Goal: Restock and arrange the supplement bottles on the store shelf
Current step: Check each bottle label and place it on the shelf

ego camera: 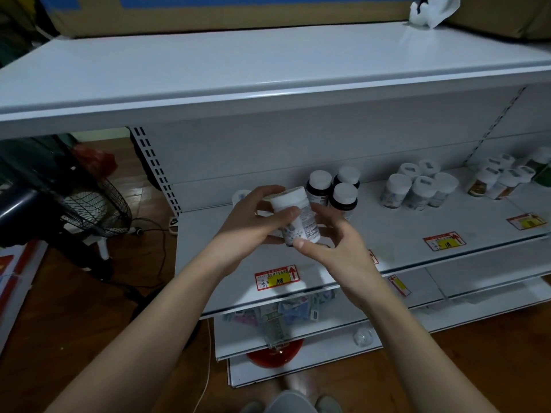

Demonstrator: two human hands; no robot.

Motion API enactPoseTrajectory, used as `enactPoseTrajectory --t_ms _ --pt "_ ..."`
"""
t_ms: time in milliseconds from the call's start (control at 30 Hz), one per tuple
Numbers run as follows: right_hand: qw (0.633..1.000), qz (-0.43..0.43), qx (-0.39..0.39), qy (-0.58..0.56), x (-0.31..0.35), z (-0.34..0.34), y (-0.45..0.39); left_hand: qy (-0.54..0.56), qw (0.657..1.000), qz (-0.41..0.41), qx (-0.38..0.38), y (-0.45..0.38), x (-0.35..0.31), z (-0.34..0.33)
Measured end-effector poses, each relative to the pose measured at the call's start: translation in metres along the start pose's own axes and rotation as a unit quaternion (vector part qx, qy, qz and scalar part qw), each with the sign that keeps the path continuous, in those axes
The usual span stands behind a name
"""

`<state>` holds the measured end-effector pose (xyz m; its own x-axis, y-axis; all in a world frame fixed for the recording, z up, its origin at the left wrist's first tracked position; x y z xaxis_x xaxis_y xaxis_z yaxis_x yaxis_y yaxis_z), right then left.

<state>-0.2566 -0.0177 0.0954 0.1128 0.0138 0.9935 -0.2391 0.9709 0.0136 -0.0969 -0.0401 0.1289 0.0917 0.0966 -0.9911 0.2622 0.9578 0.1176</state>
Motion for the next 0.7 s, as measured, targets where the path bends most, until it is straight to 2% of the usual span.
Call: enactPoseTrajectory --t_ms 67,167,200,333,467,600,700 --pt "0.999 -0.005 0.021 -0.031 -0.001 -0.003 -0.001 0.026 1.0 0.003 -0.002 0.0 0.001 0.003" --pt "0.981 -0.03 0.054 -0.185 -0.008 -0.009 -0.003 0.058 0.998 0.007 -0.001 -0.001 0.003 0.006" --pt "0.977 -0.032 0.055 -0.205 -0.008 -0.009 -0.003 0.063 0.998 0.007 -0.001 -0.001 0.003 0.007" --pt "0.989 -0.017 0.021 -0.144 -0.005 -0.004 -0.001 0.073 0.997 0.013 0.006 -0.002 0.006 0.003" --pt "0.999 0.006 0.006 -0.032 0.002 0.002 0.001 0.019 0.999 0.022 0.03 0.0 0.005 -0.005" --pt "1.0 0.014 0.01 -0.016 0.004 0.001 0.002 0.005 0.999 0.009 0.037 0.0 0.002 -0.009" --pt "1.0 0.003 0.008 -0.022 0.001 0.003 0.002 0.039 0.998 0.009 0.04 -0.001 0.004 -0.008"
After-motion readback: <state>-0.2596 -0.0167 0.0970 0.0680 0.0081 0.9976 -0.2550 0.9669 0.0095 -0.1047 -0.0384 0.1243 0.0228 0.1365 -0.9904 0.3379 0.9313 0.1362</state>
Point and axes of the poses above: each hand's wrist, its own y-axis away from the middle knuckle, its own z-axis out of the back of the hand, x = y × z, the point moved 8 cm from there along -y, towards the middle knuckle, and after that the axes turned 8 degrees about x, right-handed, at the moved point
